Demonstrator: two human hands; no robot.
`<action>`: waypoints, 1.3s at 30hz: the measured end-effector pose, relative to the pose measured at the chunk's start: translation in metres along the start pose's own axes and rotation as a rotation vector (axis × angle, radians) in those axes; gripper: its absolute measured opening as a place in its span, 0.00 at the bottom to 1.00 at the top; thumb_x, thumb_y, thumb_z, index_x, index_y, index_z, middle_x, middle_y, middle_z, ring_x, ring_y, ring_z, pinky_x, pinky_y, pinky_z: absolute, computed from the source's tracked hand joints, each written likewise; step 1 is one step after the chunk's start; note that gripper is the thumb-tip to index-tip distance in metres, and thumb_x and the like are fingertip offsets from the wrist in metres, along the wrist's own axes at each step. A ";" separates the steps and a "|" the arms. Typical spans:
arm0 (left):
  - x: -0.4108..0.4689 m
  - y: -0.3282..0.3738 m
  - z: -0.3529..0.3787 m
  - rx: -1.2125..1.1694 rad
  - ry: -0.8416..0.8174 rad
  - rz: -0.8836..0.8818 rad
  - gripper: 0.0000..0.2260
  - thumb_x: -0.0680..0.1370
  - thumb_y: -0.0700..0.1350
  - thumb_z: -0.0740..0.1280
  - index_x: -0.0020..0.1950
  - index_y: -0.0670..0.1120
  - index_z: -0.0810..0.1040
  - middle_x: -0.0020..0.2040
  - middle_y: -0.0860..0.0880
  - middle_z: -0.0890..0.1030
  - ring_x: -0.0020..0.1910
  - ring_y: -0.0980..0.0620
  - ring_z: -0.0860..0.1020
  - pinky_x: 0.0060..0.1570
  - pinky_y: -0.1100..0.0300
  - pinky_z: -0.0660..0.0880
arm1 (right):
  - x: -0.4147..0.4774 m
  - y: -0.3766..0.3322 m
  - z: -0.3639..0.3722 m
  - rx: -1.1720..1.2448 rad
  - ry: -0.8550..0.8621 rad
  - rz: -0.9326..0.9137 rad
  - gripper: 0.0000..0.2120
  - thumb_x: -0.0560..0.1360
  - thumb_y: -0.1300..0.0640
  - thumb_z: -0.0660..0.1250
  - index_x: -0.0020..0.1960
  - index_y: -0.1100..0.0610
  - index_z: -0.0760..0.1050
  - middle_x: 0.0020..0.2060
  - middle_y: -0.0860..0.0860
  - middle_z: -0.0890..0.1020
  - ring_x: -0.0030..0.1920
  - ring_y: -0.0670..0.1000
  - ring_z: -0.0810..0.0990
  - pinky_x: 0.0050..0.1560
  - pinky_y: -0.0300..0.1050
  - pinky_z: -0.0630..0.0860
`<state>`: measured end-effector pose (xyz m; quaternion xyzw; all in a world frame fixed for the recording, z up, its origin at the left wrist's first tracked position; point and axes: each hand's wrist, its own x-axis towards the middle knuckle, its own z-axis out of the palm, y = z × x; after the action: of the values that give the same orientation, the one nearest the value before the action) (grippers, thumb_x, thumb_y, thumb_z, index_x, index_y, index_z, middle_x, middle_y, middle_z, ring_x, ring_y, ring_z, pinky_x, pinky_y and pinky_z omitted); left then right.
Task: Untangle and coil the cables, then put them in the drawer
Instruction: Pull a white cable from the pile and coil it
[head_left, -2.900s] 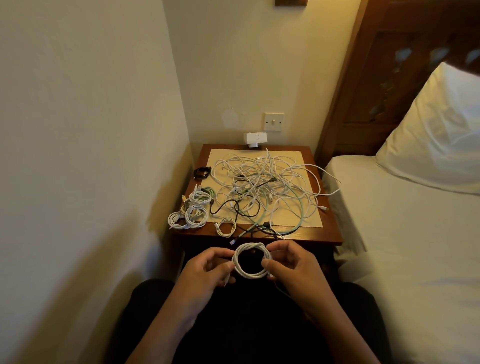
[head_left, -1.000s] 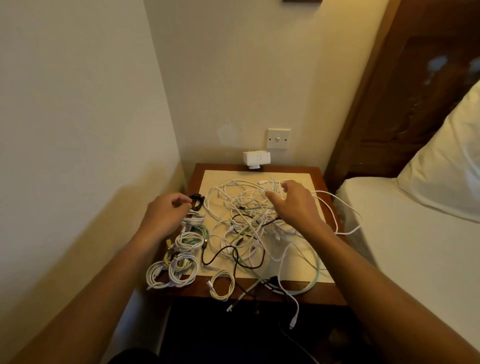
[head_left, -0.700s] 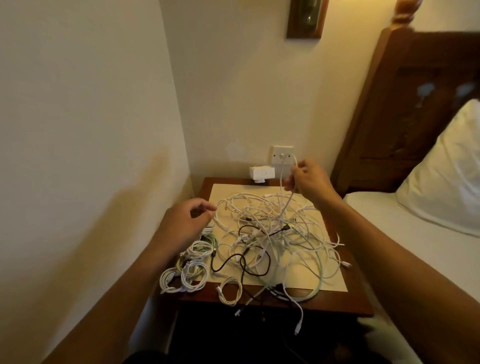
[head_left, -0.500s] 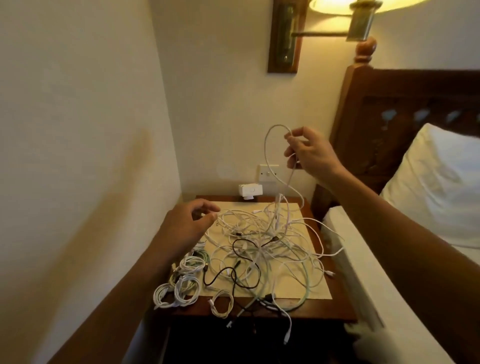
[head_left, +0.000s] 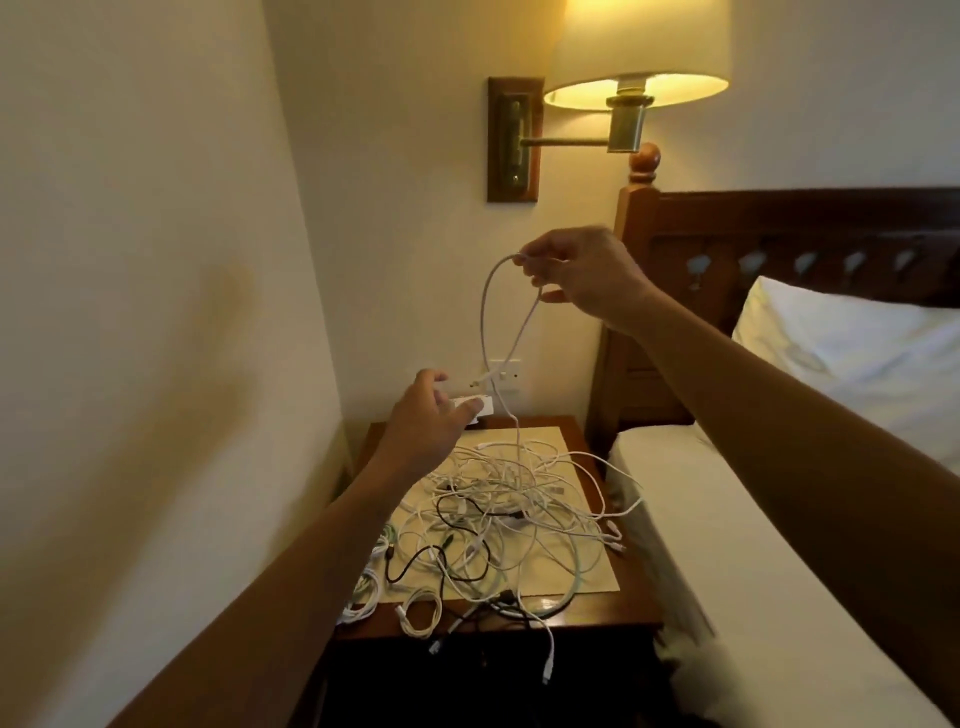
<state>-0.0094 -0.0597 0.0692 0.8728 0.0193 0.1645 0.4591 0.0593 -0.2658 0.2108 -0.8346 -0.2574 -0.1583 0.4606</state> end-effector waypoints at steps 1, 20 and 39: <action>-0.001 0.001 0.005 0.002 -0.004 0.017 0.30 0.78 0.56 0.72 0.76 0.49 0.67 0.60 0.49 0.76 0.54 0.52 0.76 0.43 0.67 0.68 | -0.005 -0.002 0.000 -0.005 -0.022 -0.016 0.08 0.80 0.58 0.70 0.58 0.55 0.84 0.50 0.52 0.85 0.52 0.51 0.85 0.53 0.50 0.85; 0.037 0.085 -0.059 -0.320 -0.036 0.334 0.09 0.85 0.45 0.63 0.57 0.44 0.82 0.40 0.48 0.81 0.38 0.50 0.79 0.49 0.47 0.82 | -0.054 0.023 -0.110 -0.486 -0.145 0.015 0.06 0.82 0.58 0.66 0.56 0.52 0.81 0.48 0.49 0.83 0.50 0.48 0.82 0.47 0.40 0.75; 0.013 0.017 -0.023 0.221 -0.171 0.193 0.06 0.84 0.45 0.64 0.50 0.50 0.79 0.39 0.50 0.83 0.37 0.53 0.81 0.44 0.54 0.77 | -0.096 -0.016 -0.087 0.554 -0.141 0.177 0.12 0.86 0.57 0.57 0.61 0.61 0.77 0.33 0.49 0.68 0.33 0.48 0.68 0.38 0.42 0.73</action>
<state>-0.0057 -0.0485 0.0982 0.9266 -0.0857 0.1298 0.3423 -0.0304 -0.3602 0.2197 -0.7053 -0.2486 0.0170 0.6637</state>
